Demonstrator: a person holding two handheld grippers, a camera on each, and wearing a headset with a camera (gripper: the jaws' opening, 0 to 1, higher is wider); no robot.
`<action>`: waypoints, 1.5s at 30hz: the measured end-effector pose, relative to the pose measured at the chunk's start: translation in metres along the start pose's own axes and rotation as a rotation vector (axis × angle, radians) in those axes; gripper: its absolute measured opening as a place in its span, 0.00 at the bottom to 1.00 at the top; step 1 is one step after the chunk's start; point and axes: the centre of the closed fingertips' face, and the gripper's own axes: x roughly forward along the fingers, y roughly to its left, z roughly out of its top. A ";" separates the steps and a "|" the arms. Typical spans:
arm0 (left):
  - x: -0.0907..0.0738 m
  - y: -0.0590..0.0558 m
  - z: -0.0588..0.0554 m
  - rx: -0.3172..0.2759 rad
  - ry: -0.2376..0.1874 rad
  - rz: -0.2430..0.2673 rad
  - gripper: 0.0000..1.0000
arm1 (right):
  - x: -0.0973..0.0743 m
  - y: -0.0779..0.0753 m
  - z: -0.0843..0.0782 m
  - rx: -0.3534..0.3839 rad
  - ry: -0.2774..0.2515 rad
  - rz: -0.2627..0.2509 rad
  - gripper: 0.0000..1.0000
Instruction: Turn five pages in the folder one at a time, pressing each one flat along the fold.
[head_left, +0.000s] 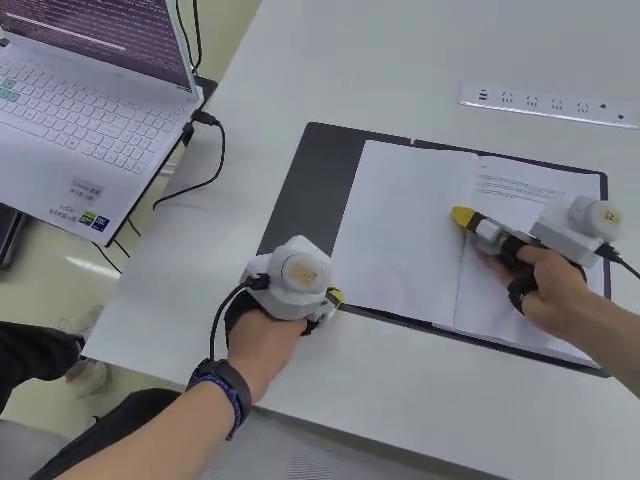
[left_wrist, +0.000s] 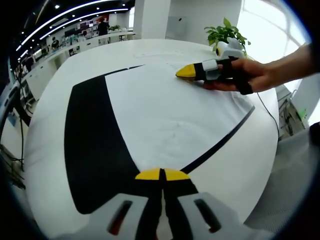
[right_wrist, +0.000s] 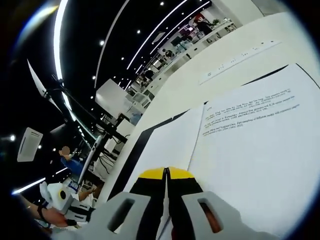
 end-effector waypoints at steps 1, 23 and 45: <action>0.000 0.000 0.000 -0.001 0.000 0.000 0.00 | -0.001 0.000 0.000 0.003 -0.003 0.001 0.00; -0.001 0.000 0.000 -0.001 0.006 -0.006 0.00 | -0.022 0.005 -0.043 0.017 0.023 0.046 0.00; -0.001 0.000 -0.002 -0.025 -0.001 -0.012 0.00 | -0.045 0.012 -0.079 -0.019 0.079 0.074 0.00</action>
